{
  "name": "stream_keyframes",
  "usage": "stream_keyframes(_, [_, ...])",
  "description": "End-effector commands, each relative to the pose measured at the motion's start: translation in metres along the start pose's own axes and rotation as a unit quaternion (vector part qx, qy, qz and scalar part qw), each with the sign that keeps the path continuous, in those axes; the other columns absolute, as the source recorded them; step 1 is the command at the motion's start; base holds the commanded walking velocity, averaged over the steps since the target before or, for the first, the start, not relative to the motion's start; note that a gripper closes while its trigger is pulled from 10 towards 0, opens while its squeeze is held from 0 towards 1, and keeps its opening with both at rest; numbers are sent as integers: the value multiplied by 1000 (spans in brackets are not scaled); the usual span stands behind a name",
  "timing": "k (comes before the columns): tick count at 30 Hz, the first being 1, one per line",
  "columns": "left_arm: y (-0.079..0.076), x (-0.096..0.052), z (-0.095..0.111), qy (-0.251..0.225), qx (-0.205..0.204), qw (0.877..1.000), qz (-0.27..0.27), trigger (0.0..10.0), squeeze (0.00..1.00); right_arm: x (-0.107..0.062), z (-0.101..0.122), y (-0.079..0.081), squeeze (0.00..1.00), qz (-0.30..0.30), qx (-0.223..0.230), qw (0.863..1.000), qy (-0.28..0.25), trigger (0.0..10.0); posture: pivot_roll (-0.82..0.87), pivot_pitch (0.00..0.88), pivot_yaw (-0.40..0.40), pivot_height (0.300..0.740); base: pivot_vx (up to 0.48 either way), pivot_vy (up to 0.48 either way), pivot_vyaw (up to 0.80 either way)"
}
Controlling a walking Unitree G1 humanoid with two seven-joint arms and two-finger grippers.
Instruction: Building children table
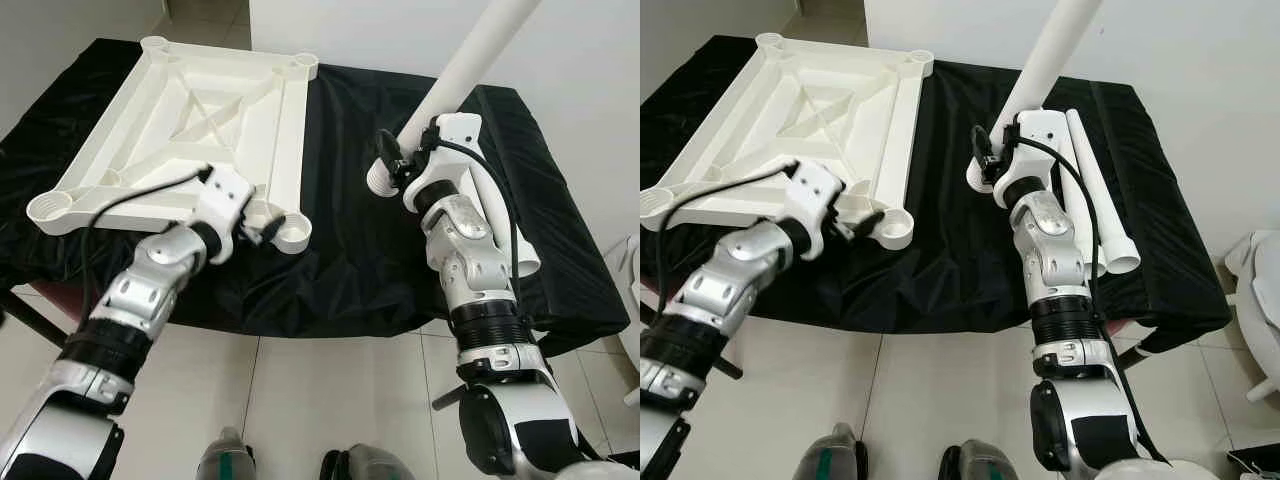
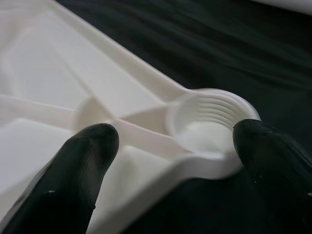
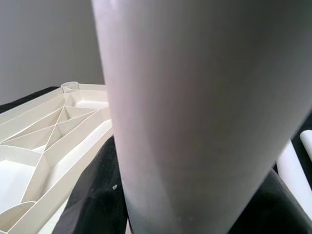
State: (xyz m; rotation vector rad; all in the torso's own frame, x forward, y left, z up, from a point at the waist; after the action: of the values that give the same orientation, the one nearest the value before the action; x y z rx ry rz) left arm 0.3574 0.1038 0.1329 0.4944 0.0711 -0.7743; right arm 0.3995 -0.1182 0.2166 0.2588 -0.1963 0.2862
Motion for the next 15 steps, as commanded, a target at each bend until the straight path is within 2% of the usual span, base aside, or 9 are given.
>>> stream_keyframes(1, [-7, -1, -4, 10, 16, 999, -32, 10000, 0, 2, 4, 1, 0, 5, -7, 1000, -8, 10000, 23, 0, -42, 740, 0, 0, 0])
stream_keyframes(5, [-12, 1, -14, 33, 40, 998, -45, 10000, 0, 2, 5, 0, 0, 6, -10, 1000, -9, 10000, 23, 0, -43, 740, 0, 0, 0])
stream_keyframes(8, [-12, 1, -15, 36, 44, 997, -45, 10000, 0, 2, 5, 0, 0, 5, -10, 1000, -9, 10000, 23, 0, -43, 740, 0, 0, 0])
stream_keyframes(15, [7, 6, -24, 74, 42, 996, 0, 10000, 0, 3, 7, -2, 0, 2, -12, 1000, -12, 10000, 19, 0, -41, 740, 0, 0, 0])
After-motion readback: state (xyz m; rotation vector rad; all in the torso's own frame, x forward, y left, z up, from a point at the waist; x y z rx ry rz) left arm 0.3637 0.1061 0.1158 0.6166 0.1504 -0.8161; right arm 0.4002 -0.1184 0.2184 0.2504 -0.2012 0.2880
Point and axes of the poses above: a point about 5 cm out from each wrist's last joint towards the gripper, its own x axis pointing out of the wrist towards the gripper, its own z axis along the axis of the wrist's last joint, y = z × x, the point moved 4 cm from there along x, pointing out of the wrist towards the gripper, and after that the axes turned 9 degrees about x, right-handed, at the moved point
